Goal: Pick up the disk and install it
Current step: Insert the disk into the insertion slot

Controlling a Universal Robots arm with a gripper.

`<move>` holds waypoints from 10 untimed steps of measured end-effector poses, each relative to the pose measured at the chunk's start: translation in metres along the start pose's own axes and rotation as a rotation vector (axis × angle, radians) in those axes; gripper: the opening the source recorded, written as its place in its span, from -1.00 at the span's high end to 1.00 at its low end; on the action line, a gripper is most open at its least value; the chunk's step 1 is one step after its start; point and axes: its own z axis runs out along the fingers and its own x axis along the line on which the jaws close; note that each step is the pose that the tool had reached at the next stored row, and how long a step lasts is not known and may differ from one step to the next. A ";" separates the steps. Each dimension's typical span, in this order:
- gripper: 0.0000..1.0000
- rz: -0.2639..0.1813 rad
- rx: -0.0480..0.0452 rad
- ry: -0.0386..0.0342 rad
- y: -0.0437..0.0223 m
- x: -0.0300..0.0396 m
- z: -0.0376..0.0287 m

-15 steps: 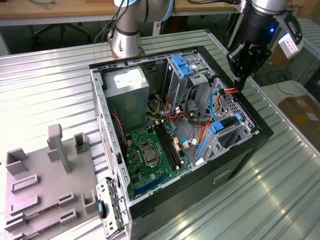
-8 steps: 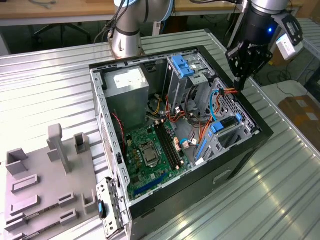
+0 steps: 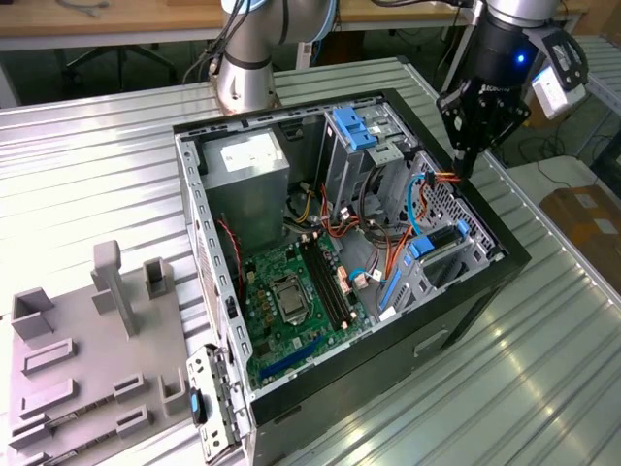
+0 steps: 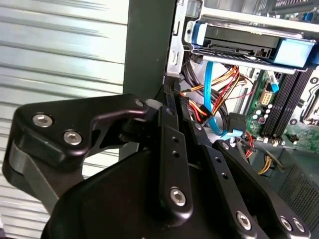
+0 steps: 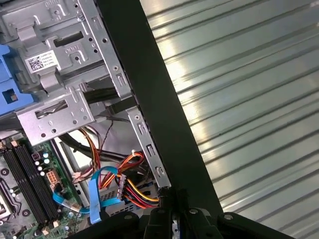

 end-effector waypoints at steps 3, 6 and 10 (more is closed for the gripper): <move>0.68 0.021 0.0027 0.0014 -0.0024 0.0053 -0.0001; 0.68 0.074 0.0097 0.0050 -0.0030 0.0069 0.0010; 0.68 0.142 0.0183 0.0097 -0.0031 0.0074 0.0018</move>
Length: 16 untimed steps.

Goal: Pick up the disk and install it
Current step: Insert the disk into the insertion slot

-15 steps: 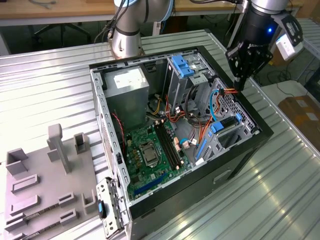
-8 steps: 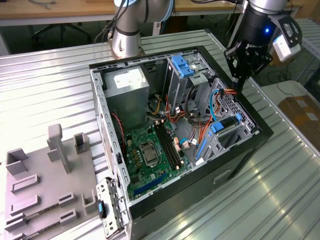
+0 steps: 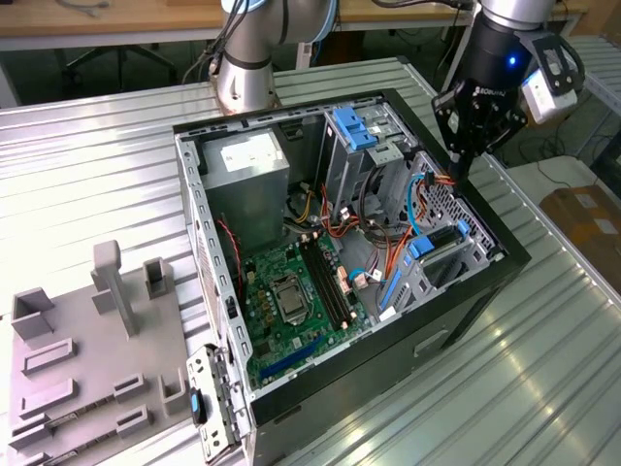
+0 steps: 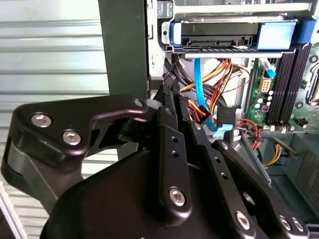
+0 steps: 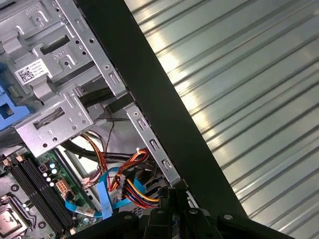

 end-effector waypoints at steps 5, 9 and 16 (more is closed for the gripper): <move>0.68 0.075 0.0096 0.0052 -0.0002 0.0005 0.0007; 0.68 0.134 0.0171 0.0091 -0.0005 0.0010 0.0011; 0.68 0.241 0.0308 0.0164 -0.0008 0.0018 0.0019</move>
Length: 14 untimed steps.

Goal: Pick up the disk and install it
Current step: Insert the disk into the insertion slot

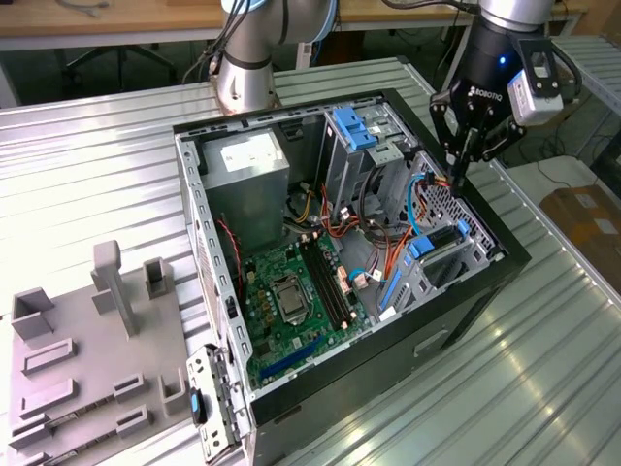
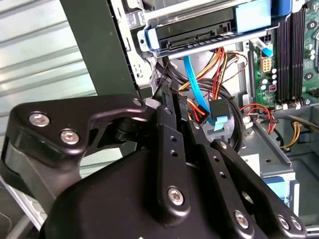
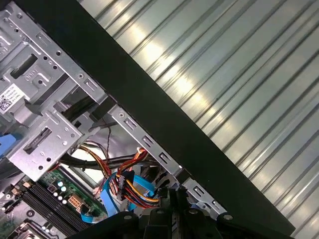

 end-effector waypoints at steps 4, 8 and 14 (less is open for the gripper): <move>0.68 0.055 0.0070 0.0038 0.0000 0.0001 0.0005; 0.68 0.059 0.0048 0.0071 -0.0046 -0.0048 0.0015; 0.68 0.149 0.0160 0.0131 -0.0078 -0.0083 0.0028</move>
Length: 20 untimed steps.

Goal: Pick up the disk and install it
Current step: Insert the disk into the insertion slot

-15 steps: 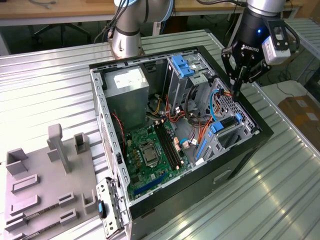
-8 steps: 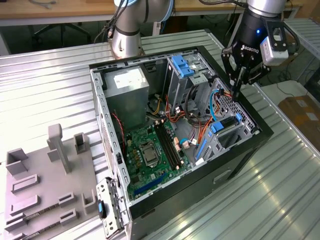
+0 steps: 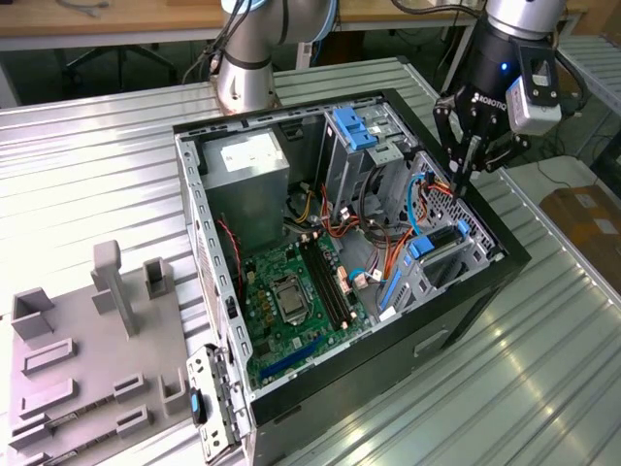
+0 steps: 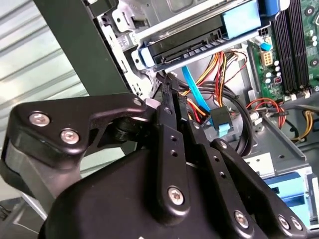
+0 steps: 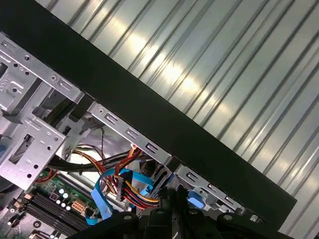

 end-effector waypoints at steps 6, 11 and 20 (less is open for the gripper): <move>0.68 0.029 -0.0211 0.0006 -0.0003 -0.0007 0.0003; 0.68 0.037 -0.0533 0.0076 -0.0008 -0.0011 0.0004; 0.68 0.040 -0.0722 0.0195 -0.0140 -0.0133 0.0028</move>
